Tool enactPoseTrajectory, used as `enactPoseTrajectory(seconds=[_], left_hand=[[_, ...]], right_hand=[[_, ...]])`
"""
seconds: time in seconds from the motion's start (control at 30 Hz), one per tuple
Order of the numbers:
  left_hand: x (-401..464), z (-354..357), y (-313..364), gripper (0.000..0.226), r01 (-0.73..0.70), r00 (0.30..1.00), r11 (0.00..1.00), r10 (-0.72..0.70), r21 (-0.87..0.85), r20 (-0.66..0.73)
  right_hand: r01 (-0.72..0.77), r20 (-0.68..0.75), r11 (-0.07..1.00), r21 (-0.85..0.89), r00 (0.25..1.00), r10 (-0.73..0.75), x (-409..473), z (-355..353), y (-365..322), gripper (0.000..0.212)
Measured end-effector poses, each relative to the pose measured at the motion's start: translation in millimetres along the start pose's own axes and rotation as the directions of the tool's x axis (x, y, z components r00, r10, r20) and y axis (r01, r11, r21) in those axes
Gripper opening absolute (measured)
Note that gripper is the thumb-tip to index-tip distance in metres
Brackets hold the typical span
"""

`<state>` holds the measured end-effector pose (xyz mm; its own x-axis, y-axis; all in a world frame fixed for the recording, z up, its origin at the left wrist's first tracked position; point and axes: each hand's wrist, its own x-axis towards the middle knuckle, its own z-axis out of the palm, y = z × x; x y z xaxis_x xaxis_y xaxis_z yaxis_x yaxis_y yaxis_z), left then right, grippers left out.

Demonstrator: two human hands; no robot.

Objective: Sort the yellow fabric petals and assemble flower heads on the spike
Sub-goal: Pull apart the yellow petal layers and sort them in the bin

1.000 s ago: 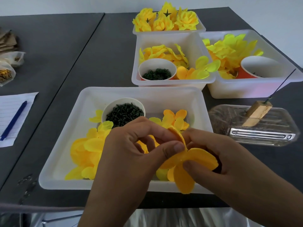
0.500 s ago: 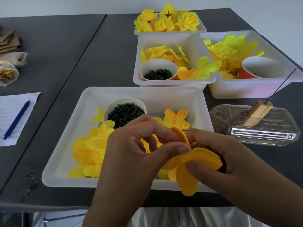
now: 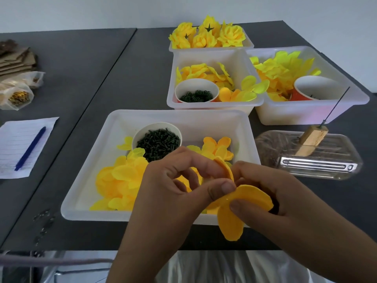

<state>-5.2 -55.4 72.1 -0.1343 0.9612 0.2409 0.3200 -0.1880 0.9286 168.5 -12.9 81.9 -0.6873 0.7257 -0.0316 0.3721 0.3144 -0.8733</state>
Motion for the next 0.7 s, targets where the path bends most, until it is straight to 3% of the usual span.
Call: enactPoseTrajectory(seconds=[0.53, 0.7], left_hand=[[6.4, 5.1, 5.3, 0.017, 0.019, 0.998, 1.0, -0.018, -0.024, 0.059], [8.1, 9.4, 2.9, 0.004, 0.046, 0.998, 0.997, -0.047, 0.056, 0.028]], right_hand=[[-0.015, -0.033, 1.0, 0.009, 0.999, 0.015, -5.0, -6.0, -0.4, 0.02], [-0.028, -0.069, 1.0, 0.001, 0.997, 0.028, -0.3, -4.3, 5.0, 0.014]])
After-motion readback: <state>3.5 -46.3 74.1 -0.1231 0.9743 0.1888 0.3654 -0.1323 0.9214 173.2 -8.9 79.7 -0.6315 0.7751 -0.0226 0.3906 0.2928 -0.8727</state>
